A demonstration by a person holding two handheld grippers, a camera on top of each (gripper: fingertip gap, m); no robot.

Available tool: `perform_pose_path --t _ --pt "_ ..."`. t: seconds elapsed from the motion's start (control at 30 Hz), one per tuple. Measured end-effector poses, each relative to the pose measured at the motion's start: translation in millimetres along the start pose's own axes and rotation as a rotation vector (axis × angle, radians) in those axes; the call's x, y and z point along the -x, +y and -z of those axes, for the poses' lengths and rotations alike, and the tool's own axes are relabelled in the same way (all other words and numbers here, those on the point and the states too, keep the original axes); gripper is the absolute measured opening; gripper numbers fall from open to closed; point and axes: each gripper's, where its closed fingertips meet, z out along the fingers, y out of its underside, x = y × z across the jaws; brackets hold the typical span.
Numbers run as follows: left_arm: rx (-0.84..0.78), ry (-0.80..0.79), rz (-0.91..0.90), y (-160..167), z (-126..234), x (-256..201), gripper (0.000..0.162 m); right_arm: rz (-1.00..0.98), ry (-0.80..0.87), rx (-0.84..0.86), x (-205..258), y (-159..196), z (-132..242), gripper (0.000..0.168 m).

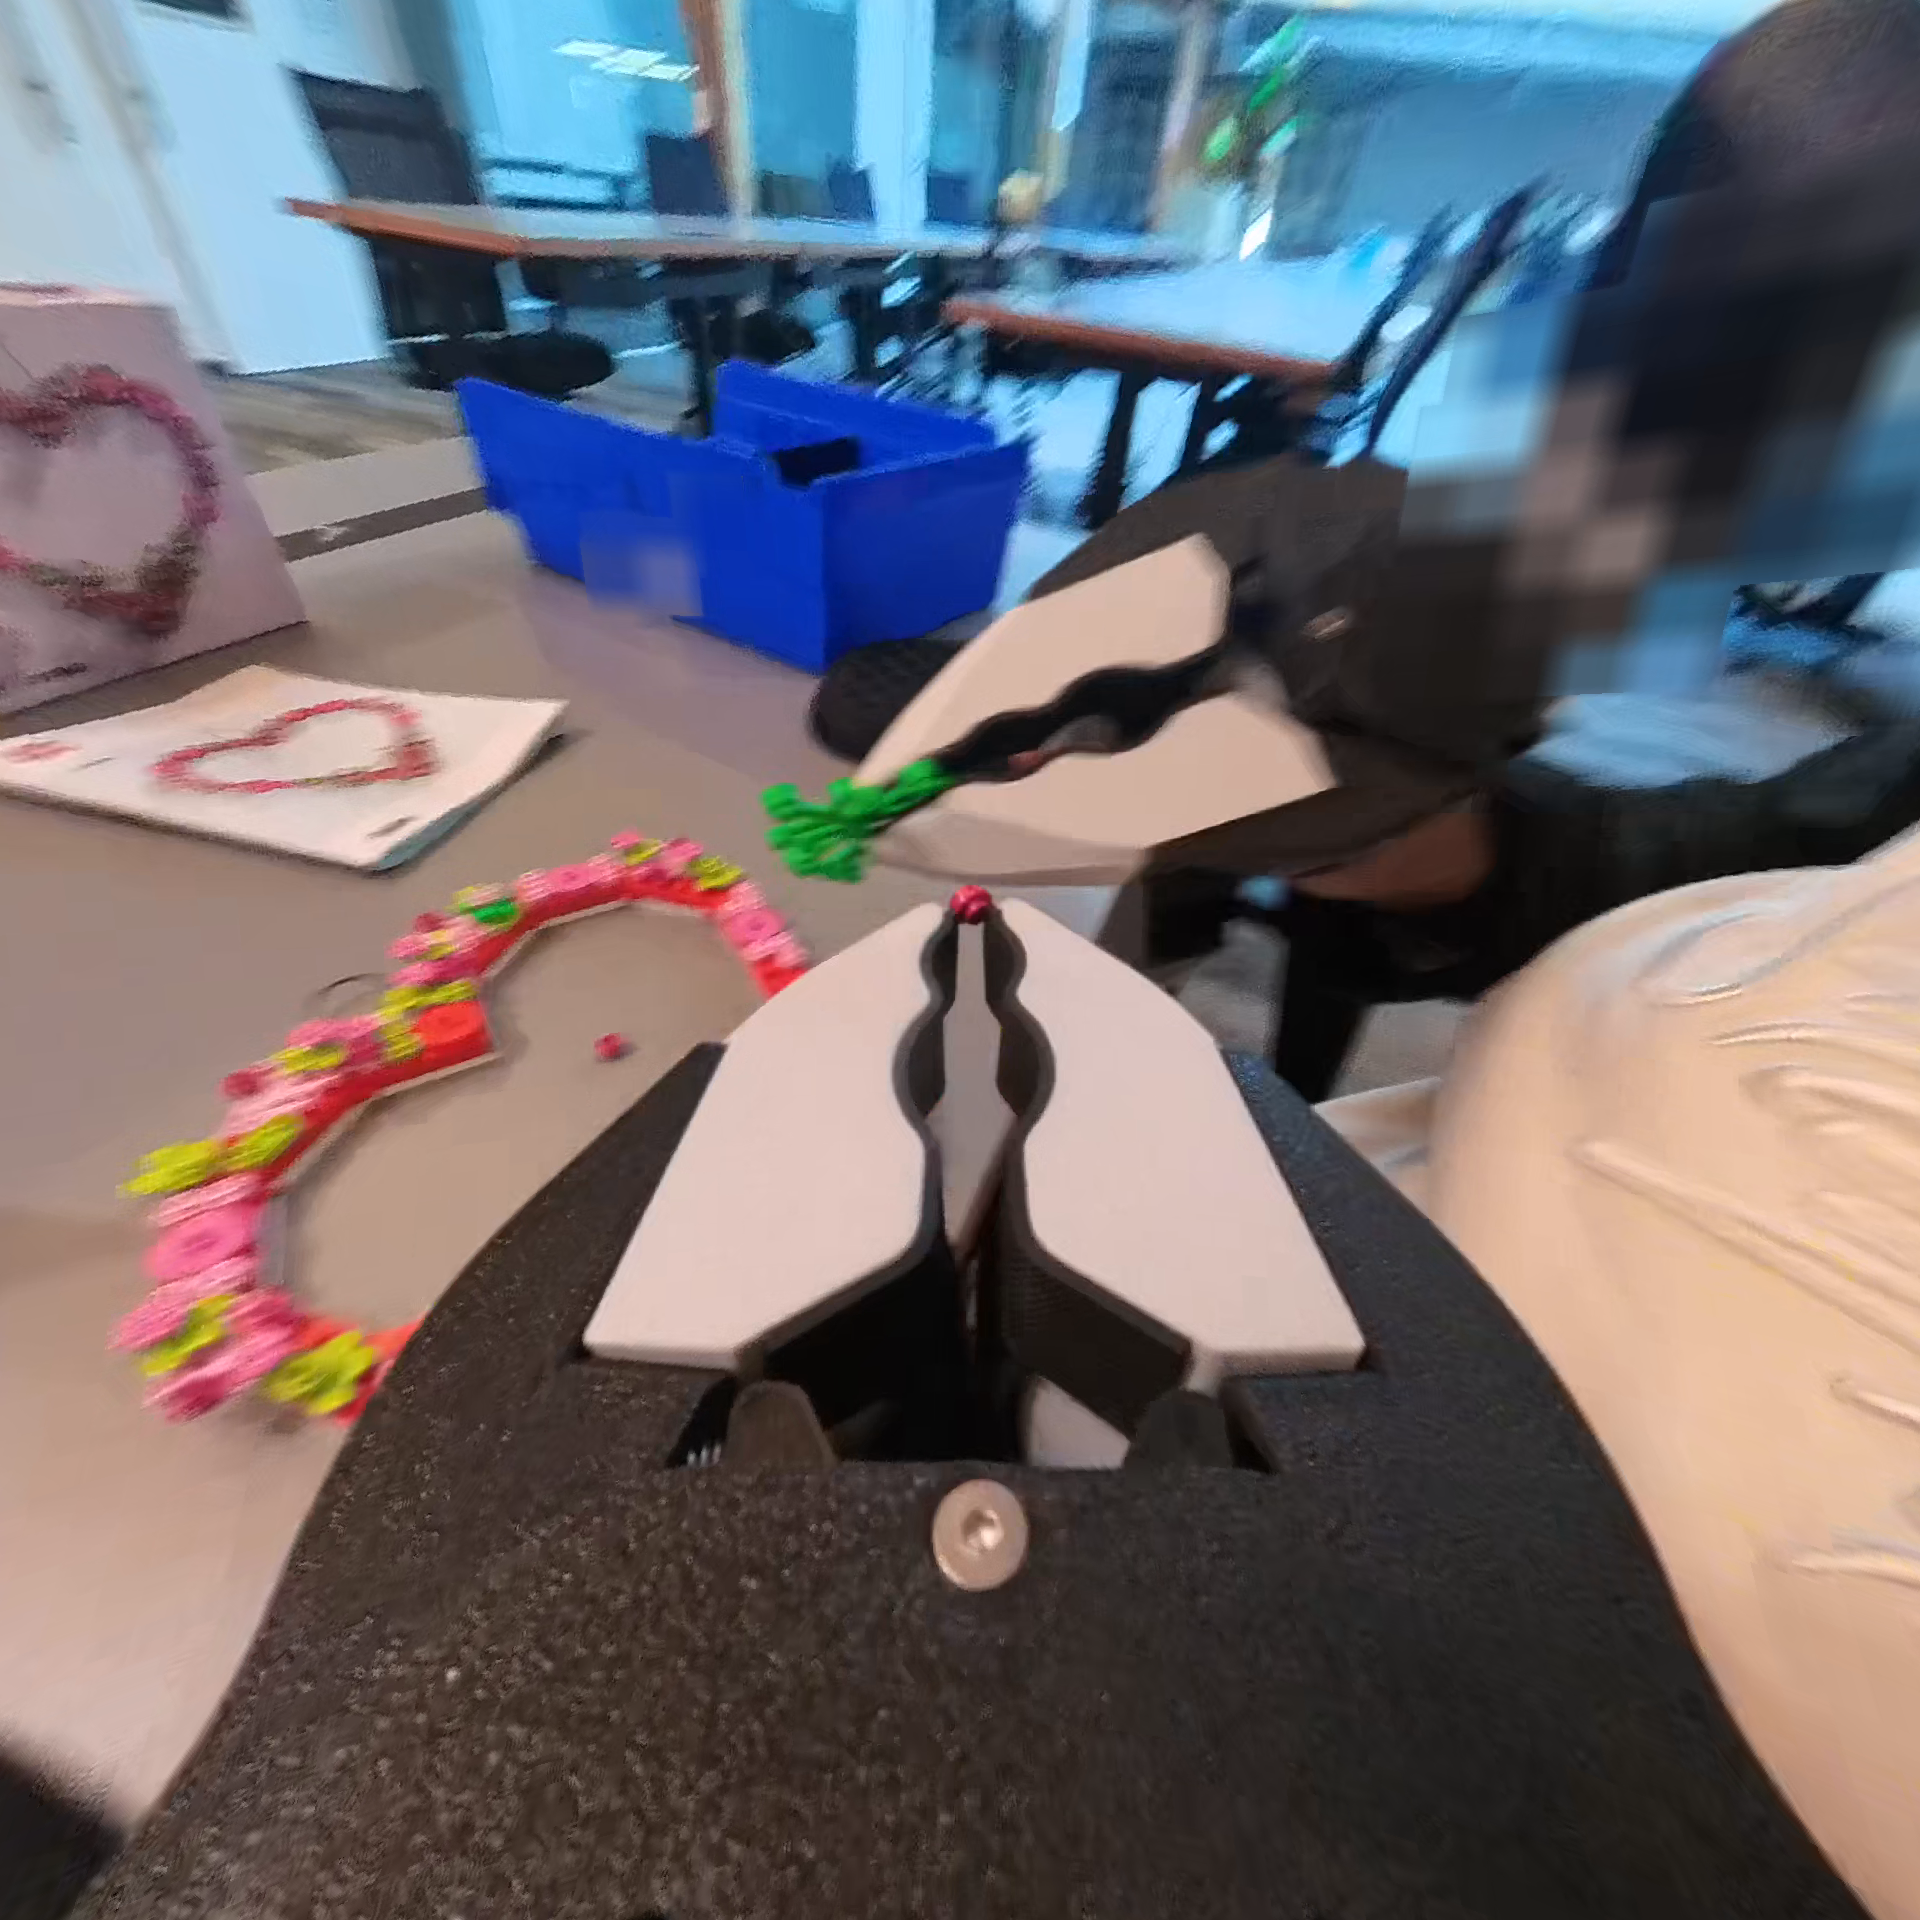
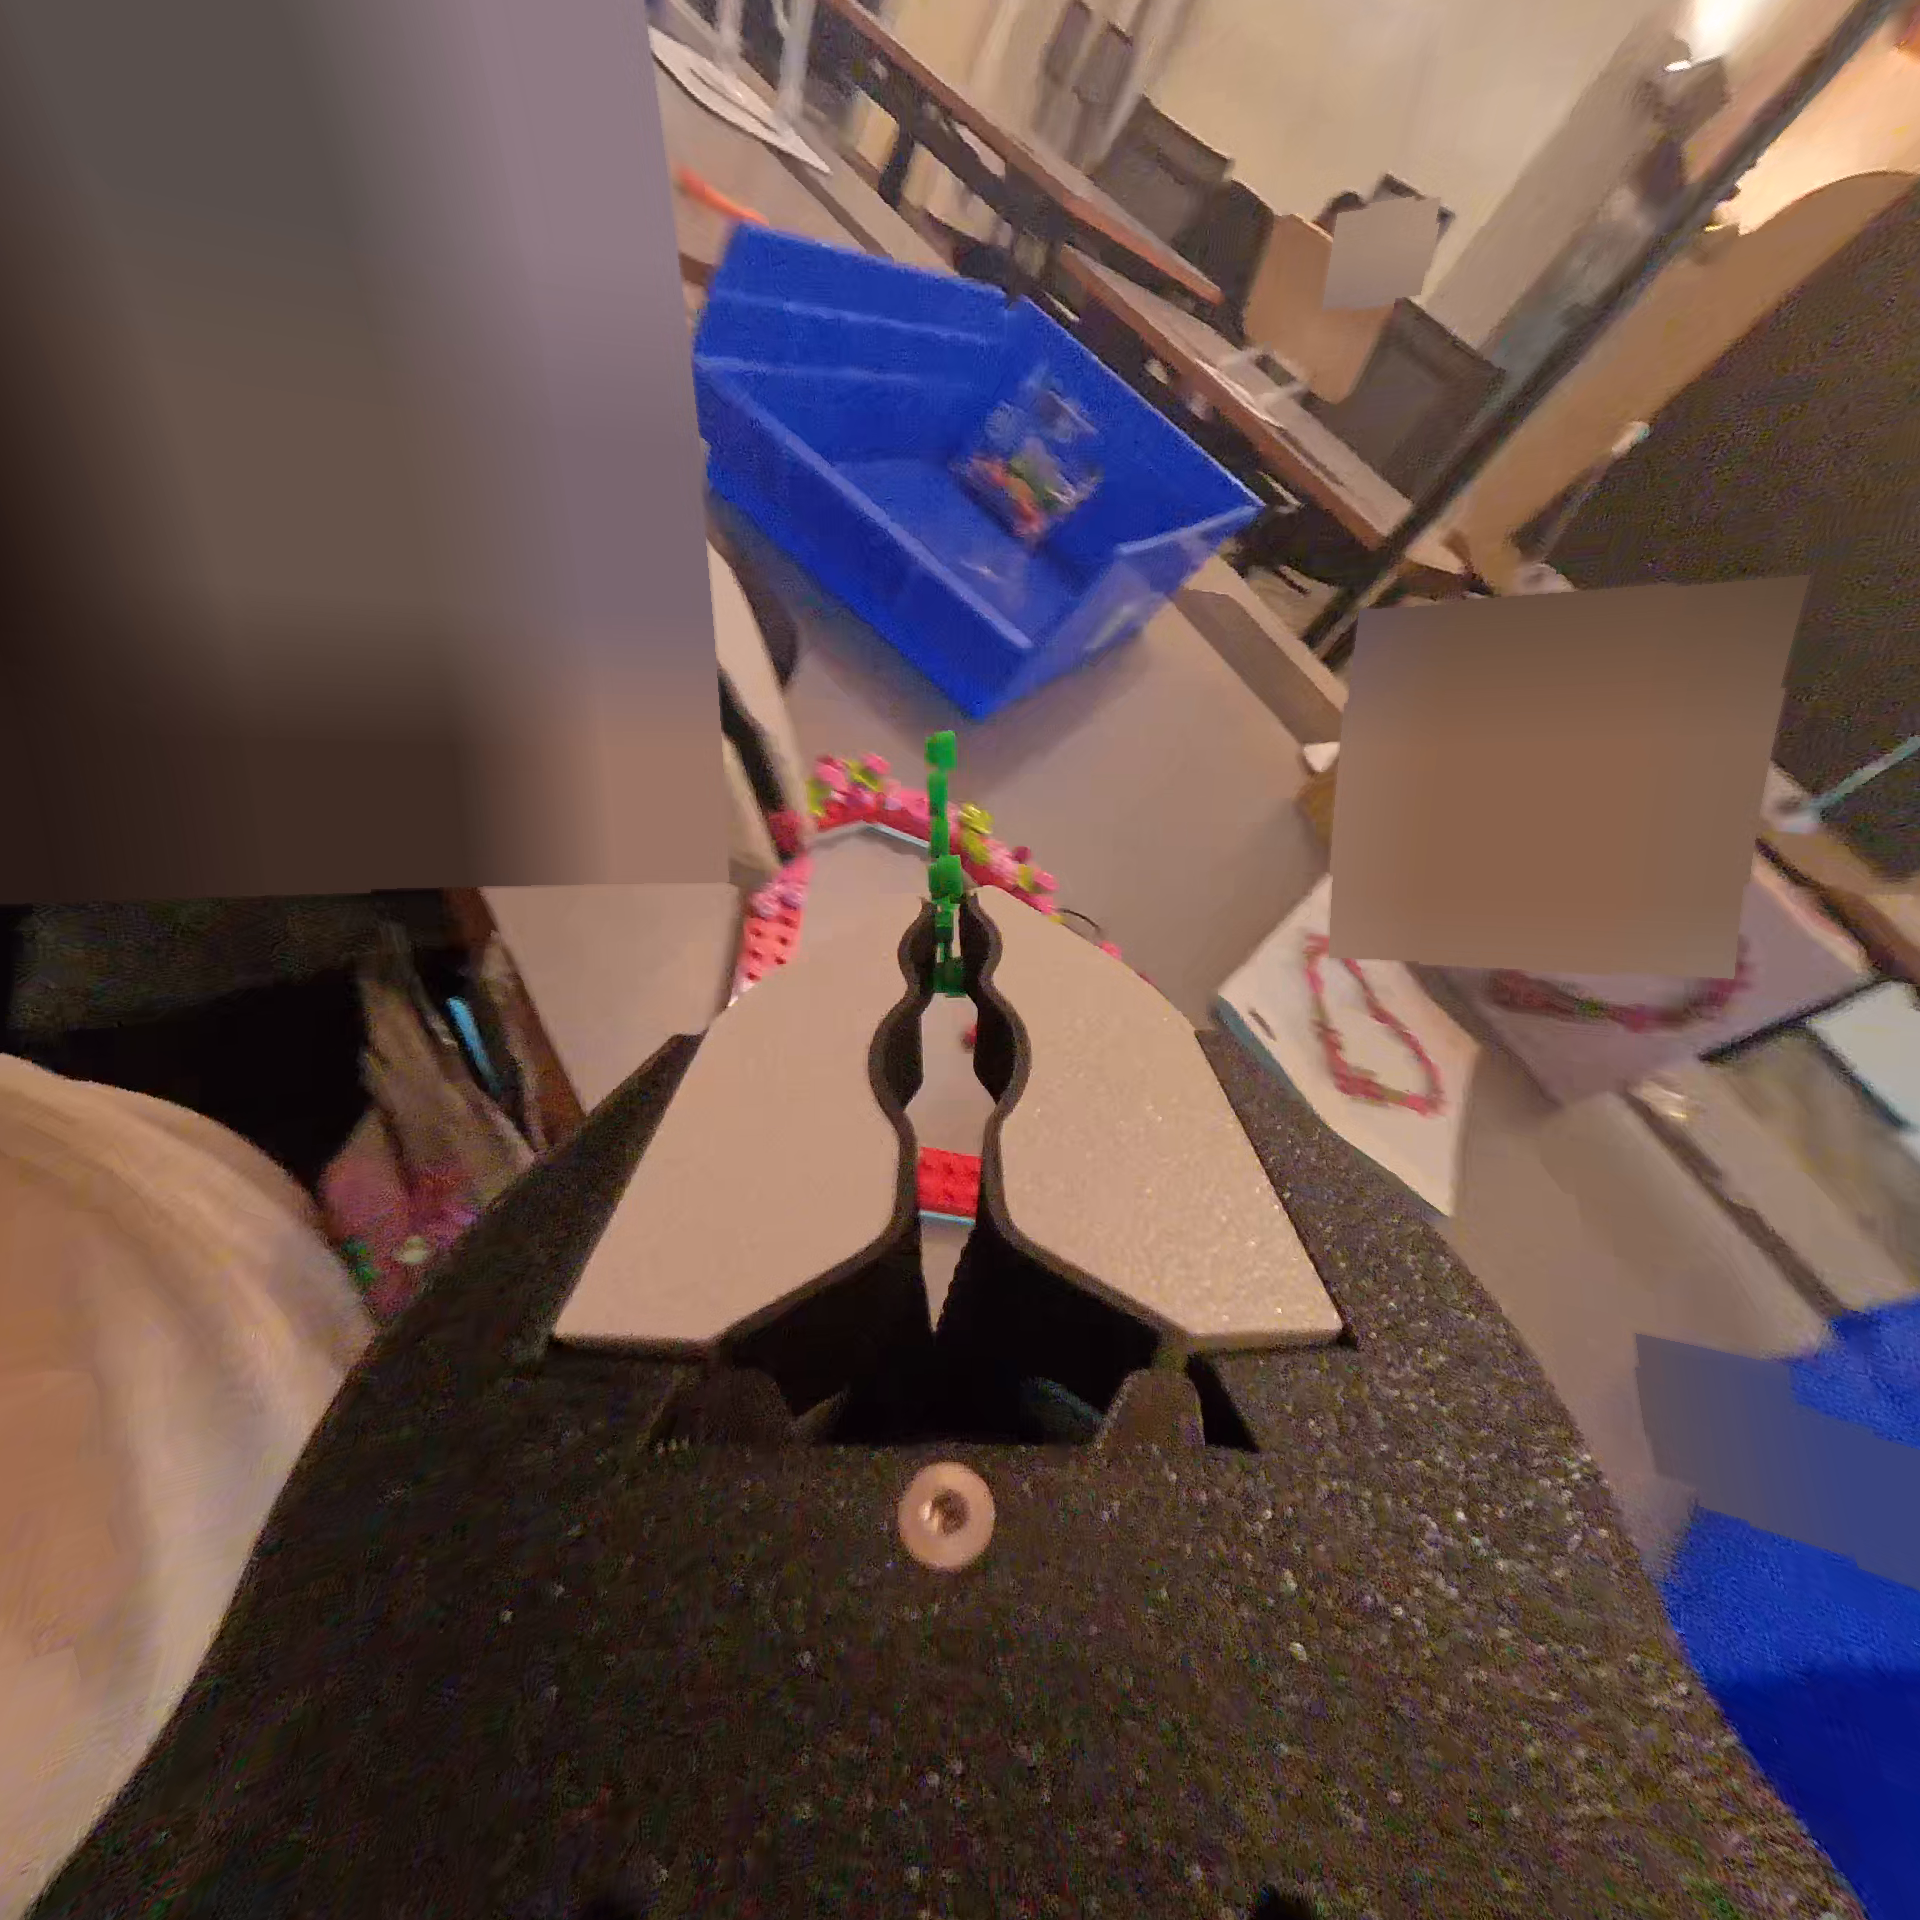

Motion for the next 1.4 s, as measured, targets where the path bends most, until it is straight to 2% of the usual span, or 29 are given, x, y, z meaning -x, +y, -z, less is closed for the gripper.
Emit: perform_pose_path --t 0.03,0.07,0.13,0.23,0.3,0.4,0.47,0.53,0.63,0.73,0.93,1.23,1.4 --pt "-0.012 0.024 0.024 -3.4 1.7 -2.9 0.004 0.024 0.025 0.017 -5.7 4.7 0.8 0.004" --pt "0.016 0.002 0.001 -0.2 3.9 2.7 0.004 -0.005 -0.008 -0.006 -3.9 3.8 2.5 0.004" --pt "0.192 -0.004 -0.062 25.4 12.2 15.8 0.005 -0.056 -0.066 -0.039 -3.2 0.9 7.1 0.004" --pt "0.423 0.036 -0.021 64.5 28.7 20.8 0.005 -0.035 -0.059 -0.034 -13.6 4.8 13.8 0.004" --pt "0.476 0.072 -0.025 75.4 30.0 13.1 0.006 -0.032 -0.130 -0.050 -4.5 1.2 15.9 0.004" --pt "0.513 0.137 -0.046 81.3 23.4 -1.6 0.006 -0.109 -0.479 -0.101 45.5 -12.3 22.3 0.004" --pt "0.561 0.149 -0.060 89.0 21.0 -4.9 0.006 -0.139 -0.563 -0.056 60.7 -5.3 18.8 0.004" --pt "0.609 0.165 -0.060 98.0 19.9 -7.9 0.007 -0.102 -0.571 0.025 66.3 9.9 14.5 0.004" --pt "0.606 0.192 -0.051 99.7 15.8 -13.6 0.012 -0.053 -0.649 0.145 81.5 28.7 17.3 0.004" --pt "0.588 0.210 -0.054 96.7 14.0 -16.8 0.012 0.041 -0.656 0.283 88.7 47.4 19.0 0.004" --pt "0.590 0.199 -0.053 97.8 16.4 -14.2 0.012 0.110 -0.659 0.403 88.4 61.4 23.7 0.004" --pt "0.567 0.166 -0.055 88.6 42.3 -0.5 0.013 -0.129 -0.679 0.272 64.1 40.6 30.3 0.004" --pt "0.575 0.322 -0.008 100.1 42.8 -29.5 0.015 -0.133 -0.674 0.197 61.3 31.6 27.9 0.004"
